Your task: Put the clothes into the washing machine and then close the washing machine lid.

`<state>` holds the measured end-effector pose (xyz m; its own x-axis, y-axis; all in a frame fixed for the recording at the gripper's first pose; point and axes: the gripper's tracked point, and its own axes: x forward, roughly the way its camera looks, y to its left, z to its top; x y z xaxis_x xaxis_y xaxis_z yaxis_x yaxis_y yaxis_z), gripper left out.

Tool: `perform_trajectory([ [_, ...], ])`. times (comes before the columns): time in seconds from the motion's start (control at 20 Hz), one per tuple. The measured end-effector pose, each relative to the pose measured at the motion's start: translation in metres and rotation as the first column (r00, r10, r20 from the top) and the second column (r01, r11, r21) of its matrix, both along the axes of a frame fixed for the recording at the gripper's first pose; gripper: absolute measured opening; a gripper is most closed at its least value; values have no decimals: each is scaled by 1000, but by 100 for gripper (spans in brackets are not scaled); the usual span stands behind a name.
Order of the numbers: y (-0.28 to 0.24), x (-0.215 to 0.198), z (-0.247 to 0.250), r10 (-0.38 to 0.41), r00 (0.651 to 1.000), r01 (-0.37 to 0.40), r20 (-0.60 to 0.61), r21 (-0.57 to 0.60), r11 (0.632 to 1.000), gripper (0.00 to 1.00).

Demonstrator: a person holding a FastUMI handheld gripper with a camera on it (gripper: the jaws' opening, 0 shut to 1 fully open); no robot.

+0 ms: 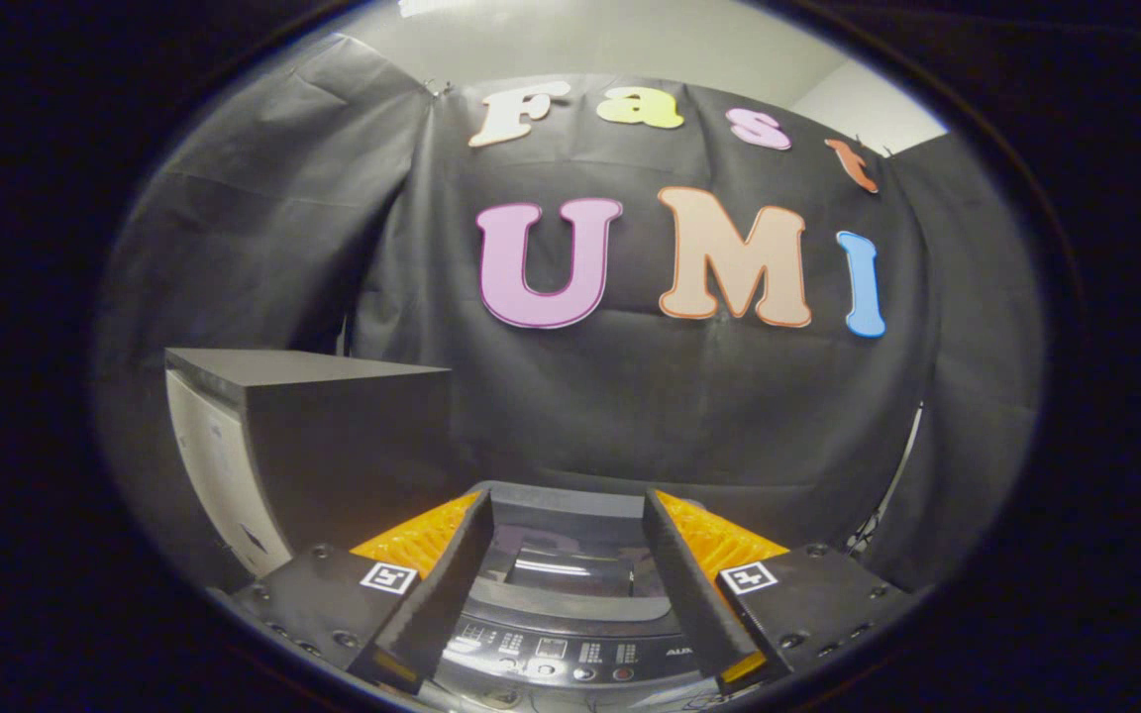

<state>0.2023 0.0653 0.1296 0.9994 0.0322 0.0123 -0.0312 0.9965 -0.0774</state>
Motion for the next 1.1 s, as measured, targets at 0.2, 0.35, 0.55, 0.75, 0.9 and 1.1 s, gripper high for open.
perform_trajectory([
  [0.2, -23, -48, -23, 11, 1000, -11, 15, 4, 1000, 96],
  [0.35, -42, -79, -49, 6, 1000, -6, 5, 3, 1000, 97],
  [0.55, -52, -118, -78, 21, 1000, -21, 3, 27, 999, 98],
  [0.75, -53, -143, -101, 47, 999, -48, 15, 26, 999, 97],
  [0.9, -50, -158, -121, 72, 997, -71, -6, 69, 995, 97],
  [1.1, -55, -174, -135, 66, 998, -65, -15, 75, 995, 97],
])
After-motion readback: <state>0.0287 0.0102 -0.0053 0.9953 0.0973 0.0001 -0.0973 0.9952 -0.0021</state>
